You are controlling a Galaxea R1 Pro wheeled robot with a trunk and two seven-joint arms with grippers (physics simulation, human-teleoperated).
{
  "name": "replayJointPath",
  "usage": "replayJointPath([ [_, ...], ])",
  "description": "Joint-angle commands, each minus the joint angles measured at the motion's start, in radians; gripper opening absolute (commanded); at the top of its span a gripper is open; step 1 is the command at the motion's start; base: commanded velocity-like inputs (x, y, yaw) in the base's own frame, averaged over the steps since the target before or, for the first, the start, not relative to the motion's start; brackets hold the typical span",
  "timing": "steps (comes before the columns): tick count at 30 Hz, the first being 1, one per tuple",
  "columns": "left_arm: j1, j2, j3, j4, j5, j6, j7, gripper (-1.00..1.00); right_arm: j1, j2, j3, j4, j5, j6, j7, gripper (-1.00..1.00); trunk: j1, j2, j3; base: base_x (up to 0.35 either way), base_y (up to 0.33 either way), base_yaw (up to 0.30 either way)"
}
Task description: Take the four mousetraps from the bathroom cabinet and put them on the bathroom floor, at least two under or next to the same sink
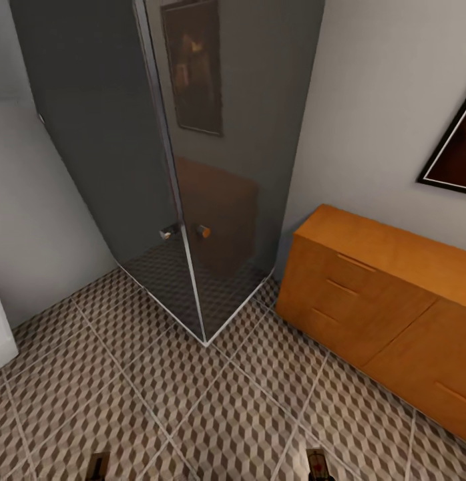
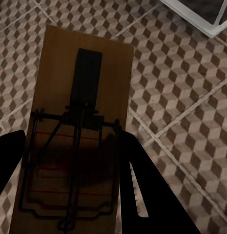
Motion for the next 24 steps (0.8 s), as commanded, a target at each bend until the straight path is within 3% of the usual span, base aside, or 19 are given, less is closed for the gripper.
replayJointPath([
  [1,-0.002,-0.001,-0.008,0.004,-0.002,-0.004,0.01,-1.0,-0.001,-0.001,0.008,0.0,-0.013,-0.004,-0.002,-1.0,0.001,-0.002,-0.001,0.0,0.0,0.279],
  [24,-0.002,-0.001,-0.008,0.004,-0.002,-0.004,0.01,-1.0,-0.001,-0.001,0.008,0.0,-0.013,-0.004,-0.002,-1.0,0.001,-0.002,0.009,0.0,0.0,0.282],
])
